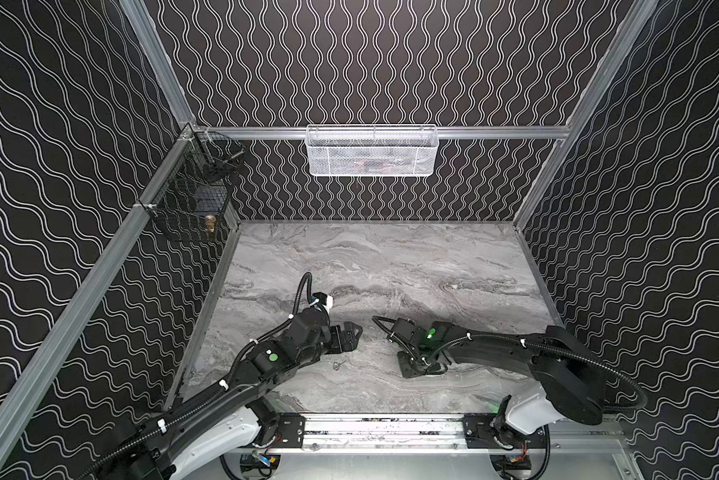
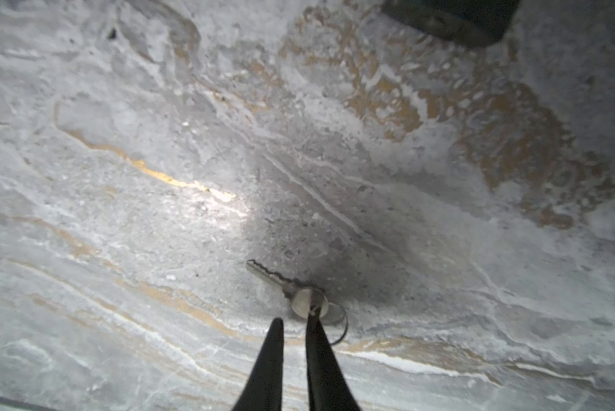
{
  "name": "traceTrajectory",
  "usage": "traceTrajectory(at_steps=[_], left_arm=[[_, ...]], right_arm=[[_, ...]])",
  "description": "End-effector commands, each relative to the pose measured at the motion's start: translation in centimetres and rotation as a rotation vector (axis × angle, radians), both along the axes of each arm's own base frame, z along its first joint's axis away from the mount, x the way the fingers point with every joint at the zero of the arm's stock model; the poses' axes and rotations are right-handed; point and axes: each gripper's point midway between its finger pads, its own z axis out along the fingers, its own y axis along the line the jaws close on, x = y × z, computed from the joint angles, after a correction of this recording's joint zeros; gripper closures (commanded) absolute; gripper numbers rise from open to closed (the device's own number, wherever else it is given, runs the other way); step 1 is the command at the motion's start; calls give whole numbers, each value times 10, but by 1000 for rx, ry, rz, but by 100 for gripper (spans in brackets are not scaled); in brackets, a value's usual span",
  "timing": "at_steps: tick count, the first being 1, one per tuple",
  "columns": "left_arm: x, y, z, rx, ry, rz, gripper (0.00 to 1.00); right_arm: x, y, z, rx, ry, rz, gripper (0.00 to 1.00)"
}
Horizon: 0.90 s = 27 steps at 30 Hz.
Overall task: Unlock with the key
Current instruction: 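Lift the silver key with the right gripper toward the black padlock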
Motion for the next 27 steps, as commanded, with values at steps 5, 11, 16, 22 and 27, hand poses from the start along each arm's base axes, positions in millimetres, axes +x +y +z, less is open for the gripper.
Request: traceTrajectory(at_steps=[5,11,16,22,27], left_arm=[[3,-2,6,-23,-12,11,1],[3,-2,6,-28,-9,11,1],[3,-3,5,-28,-8,10,1],[2,0,5,-21,-8,13,1],[-1,4,3,-14,-7,23,1]], right_arm=[[1,-9,4,-45,-15,9,74],[-2,-9,-2,-69,15,45,69],[-9,-7,-7,-66,59,71,63],[-19,13,-3,18,94,84,65],[-14,23,6,45,67,55,65]])
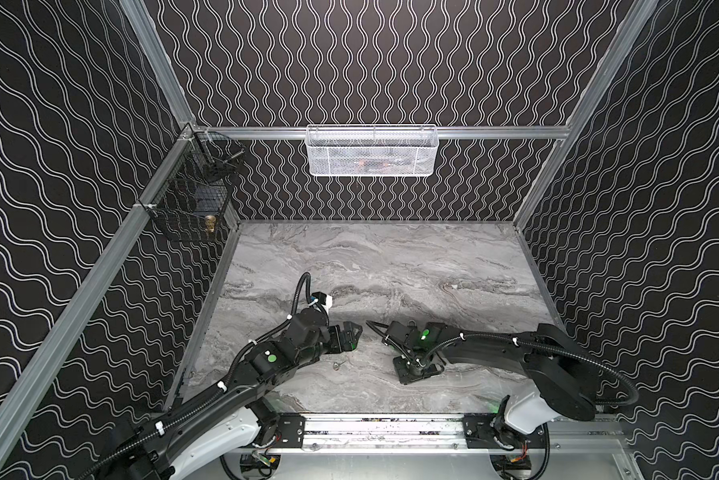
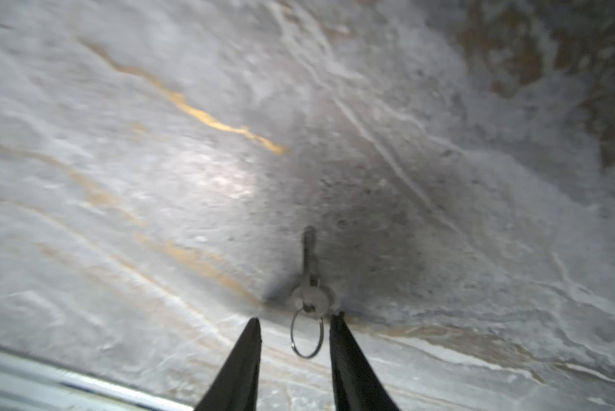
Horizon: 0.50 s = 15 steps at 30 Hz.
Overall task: Unlock with the key
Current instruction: 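Lift the silver key with the right gripper toward the black padlock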
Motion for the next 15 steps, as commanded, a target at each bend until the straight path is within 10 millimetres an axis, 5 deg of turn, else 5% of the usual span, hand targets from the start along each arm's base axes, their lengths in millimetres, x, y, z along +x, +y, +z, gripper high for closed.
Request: traceTrajectory(at_steps=[1,15], left_arm=[[0,4,-1,-2,8,22,1],[-4,6,-1,0,15,17,1]], right_arm=[[4,3,4,3,-13,-36,66],[-2,-18,-10,-86,8,-45,74]])
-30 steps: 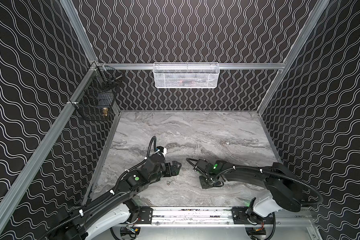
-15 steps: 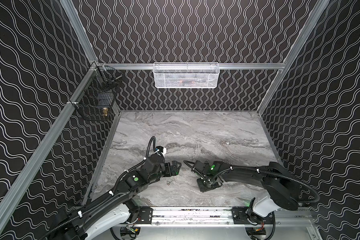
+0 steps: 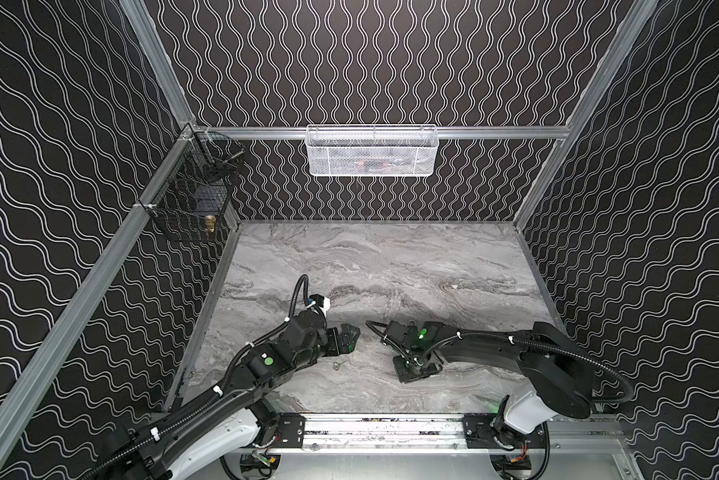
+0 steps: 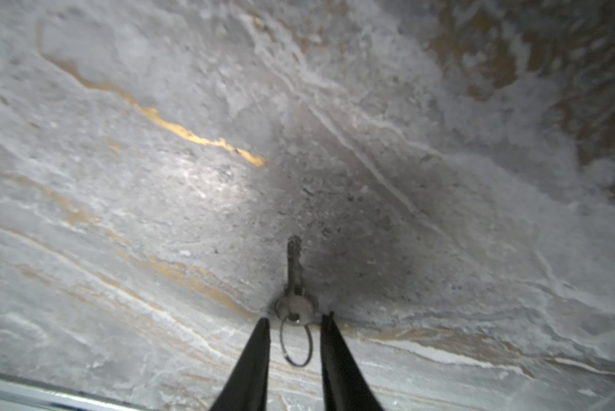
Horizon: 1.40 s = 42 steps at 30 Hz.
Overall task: Unlock with the key
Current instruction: 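Lift the silver key with the right gripper toward the black padlock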
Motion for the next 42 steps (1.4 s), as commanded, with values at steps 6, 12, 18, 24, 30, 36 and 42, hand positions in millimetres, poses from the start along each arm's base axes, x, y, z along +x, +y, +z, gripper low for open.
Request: traceTrajectory(at_steps=[6,12,18,24,30,36,42], left_arm=[[2,-1,0,-18,6,14,1],[1,-6,3,-56,10,8,1],[0,-13,14,-130,19,8,1],[-1,-19,28,-223,30,13,1],[-1,-24,50,-325,25,26,1],[2,-27,72,-455,63,80,1],[7,-40,92,-625,161,122,1]], right_arm=[[1,-2,-3,1,-13,7,80],[8,1,-2,2,-50,51,87],[24,12,15,58,-157,121,94],[36,21,38,122,-255,161,100],[41,41,83,330,-361,153,100],[49,61,146,566,-509,155,100],[59,80,200,703,-622,150,100]])
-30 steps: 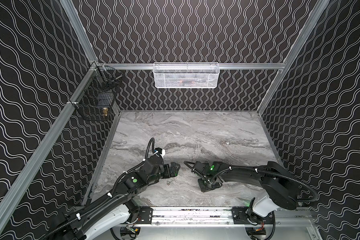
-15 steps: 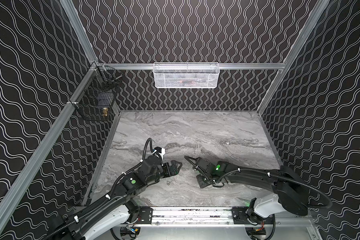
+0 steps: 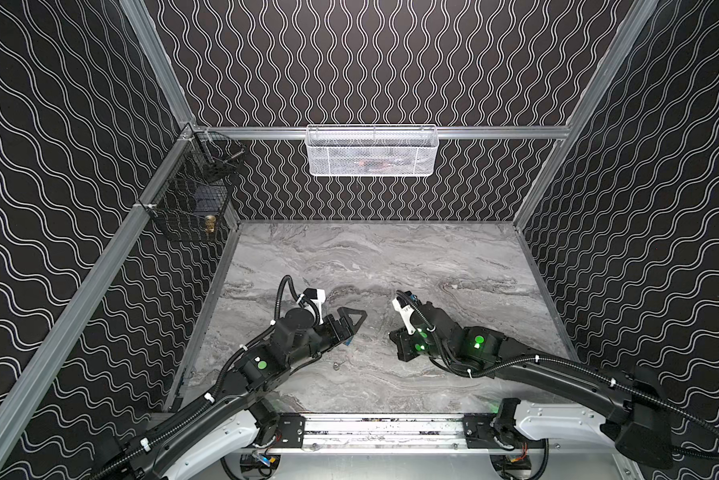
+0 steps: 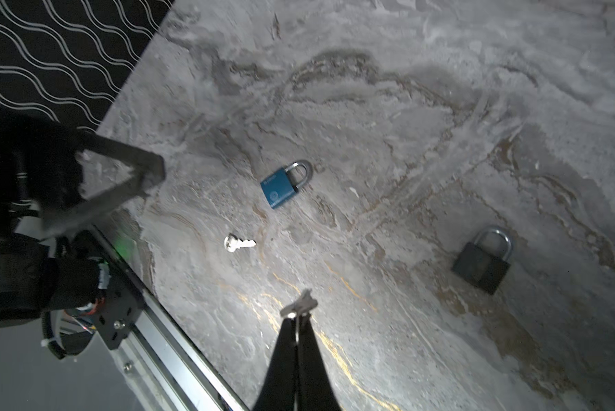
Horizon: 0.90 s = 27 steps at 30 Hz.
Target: Unlock with the key
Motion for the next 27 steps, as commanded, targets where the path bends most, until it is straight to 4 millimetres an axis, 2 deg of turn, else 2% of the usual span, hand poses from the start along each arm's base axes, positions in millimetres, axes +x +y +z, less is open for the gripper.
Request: traceTrajectory(at_steps=[1,5,8,12,15,18,22,23,27], left_arm=[[4,-11,23,-165,77,28,1],[11,-15,26,-233,146,67,1],[15,-18,36,-276,154,77,1],[21,-16,50,-278,138,114,1],[19,-16,47,-287,184,129,1],[18,-18,54,-347,180,130,3],[15,-15,47,-314,226,154,3],[17,-14,48,-336,225,162,4],[19,-15,53,-389,216,171,8]], right_arm=[[8,22,44,141,-91,20,100],[11,38,74,204,-158,28,100],[11,52,90,242,-194,44,100],[12,63,92,263,-204,59,100],[7,71,102,311,-217,84,100],[7,75,105,322,-230,84,100],[5,79,110,338,-244,97,100],[6,82,119,351,-254,99,100],[4,89,111,350,-234,125,100]])
